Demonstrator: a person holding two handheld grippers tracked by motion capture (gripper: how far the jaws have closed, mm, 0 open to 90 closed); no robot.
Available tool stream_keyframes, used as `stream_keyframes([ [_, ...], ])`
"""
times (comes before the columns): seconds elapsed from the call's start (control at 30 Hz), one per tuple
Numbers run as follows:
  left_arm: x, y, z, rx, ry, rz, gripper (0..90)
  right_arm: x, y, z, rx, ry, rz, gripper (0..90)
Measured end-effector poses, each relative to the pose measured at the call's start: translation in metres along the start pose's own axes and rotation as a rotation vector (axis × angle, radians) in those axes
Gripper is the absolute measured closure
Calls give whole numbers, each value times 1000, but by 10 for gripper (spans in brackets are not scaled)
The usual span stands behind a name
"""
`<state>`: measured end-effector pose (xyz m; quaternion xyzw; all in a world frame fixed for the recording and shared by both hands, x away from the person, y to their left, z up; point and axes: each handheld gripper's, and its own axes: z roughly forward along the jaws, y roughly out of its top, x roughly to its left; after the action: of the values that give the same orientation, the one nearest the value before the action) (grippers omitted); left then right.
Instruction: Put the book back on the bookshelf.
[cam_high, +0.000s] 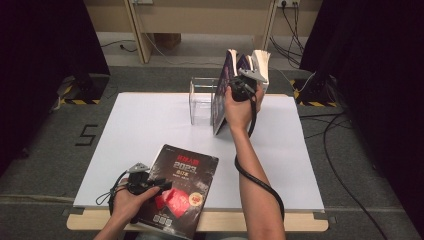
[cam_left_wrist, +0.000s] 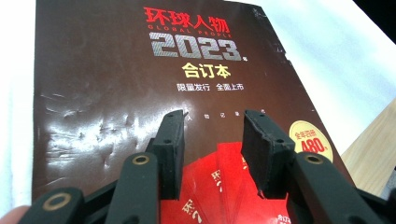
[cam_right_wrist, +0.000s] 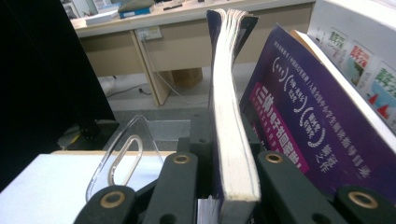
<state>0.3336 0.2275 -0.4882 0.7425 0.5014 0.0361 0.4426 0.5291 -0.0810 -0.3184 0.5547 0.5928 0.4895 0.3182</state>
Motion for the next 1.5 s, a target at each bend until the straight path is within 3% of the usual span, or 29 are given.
stream_keyframes([
  [0.33, -1, 0, 0, 1, -3, 3, 587, 1, 3, 8, 62, -95, -84, 771],
  [0.63, -1, -1, 1, 6, -3, 3, 586, -5, -2, -2, 99, -81, -84, 692],
  [0.8, -2, 0, 1, 0, -4, 2, 586, -12, -6, -17, 120, -61, -1, 670],
  [1.03, -4, -1, 2, 7, -8, 8, 586, -26, -14, -33, 152, 5, 111, 758],
  [1.23, -4, -1, 2, 6, -7, 7, 586, -28, -15, -26, 205, 24, 150, 770],
  [1.5, -3, 0, 1, 7, -9, 12, 586, -24, -14, -24, 202, 18, 174, 830],
])
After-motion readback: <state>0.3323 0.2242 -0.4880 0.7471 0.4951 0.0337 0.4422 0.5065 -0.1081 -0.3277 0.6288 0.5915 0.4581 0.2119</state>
